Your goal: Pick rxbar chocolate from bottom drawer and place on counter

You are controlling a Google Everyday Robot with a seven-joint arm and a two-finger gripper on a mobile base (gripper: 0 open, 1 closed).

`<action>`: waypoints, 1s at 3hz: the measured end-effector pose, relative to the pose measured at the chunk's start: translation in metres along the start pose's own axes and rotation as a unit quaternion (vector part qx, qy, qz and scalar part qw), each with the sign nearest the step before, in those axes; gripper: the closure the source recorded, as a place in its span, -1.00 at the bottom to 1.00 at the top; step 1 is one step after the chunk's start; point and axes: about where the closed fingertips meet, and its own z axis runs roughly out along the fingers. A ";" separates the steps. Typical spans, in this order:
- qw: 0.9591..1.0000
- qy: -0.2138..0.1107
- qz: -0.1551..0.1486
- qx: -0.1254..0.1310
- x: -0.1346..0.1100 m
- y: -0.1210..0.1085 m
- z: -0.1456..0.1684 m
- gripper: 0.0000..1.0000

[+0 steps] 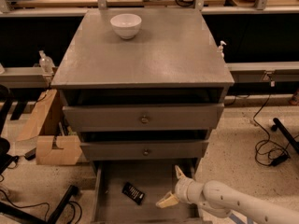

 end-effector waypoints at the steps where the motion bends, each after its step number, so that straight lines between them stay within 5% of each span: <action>1: 1.000 -0.014 0.014 -0.022 0.021 0.004 0.062 -1.00; 2: 0.999 -0.021 0.027 -0.036 0.042 0.000 0.121 -1.00; 3: 0.999 -0.022 0.031 -0.019 0.046 -0.021 0.128 -1.00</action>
Offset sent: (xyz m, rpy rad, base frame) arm 0.0886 0.0781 -0.1677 0.1094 0.0709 0.0335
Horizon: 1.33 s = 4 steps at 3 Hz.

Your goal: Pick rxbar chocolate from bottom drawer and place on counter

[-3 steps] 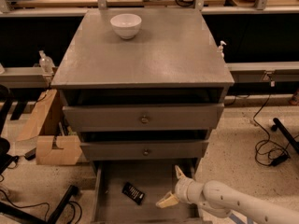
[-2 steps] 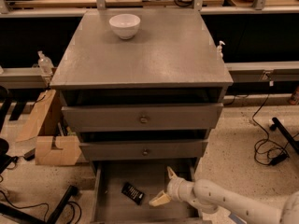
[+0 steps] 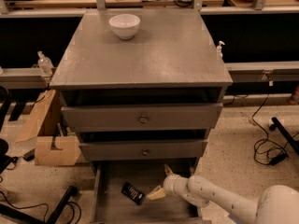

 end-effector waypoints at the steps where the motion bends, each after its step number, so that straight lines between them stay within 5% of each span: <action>1: 1.000 0.002 -0.001 -0.004 0.000 0.003 0.003 -1.00; 4: 0.996 0.063 -0.014 -0.064 0.017 0.070 0.093 -1.00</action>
Offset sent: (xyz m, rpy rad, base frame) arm 0.0018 0.0594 -0.0467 -0.0422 0.0897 0.1005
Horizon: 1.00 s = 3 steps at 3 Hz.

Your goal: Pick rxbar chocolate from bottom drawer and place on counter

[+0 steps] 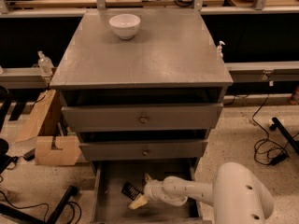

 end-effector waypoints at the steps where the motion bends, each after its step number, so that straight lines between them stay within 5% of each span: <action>1: 1.000 -0.005 0.000 -0.017 0.005 0.020 0.029 -1.00; 2: 1.000 -0.005 0.002 -0.024 0.011 0.025 0.050 -1.00; 3: 0.999 -0.020 0.009 -0.025 0.018 0.028 0.057 -0.64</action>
Offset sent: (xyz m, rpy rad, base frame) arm -0.0072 0.0499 -0.0622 0.0308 0.0360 0.0380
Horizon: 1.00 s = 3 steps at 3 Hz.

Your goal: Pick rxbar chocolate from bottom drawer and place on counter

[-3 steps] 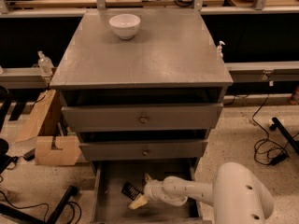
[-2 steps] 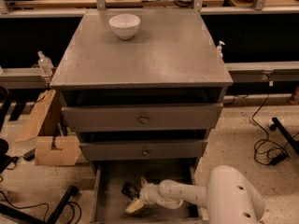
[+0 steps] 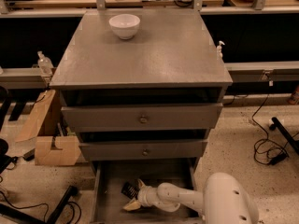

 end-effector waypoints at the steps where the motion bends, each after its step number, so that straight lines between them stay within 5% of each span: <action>1: 1.000 -0.003 0.002 0.000 0.000 0.000 0.000 -0.18; 3: 1.000 -0.003 0.002 0.000 -0.004 0.001 -0.004 0.92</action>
Offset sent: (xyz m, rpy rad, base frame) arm -0.0004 0.0000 -0.0003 0.0061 -0.0001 -0.0030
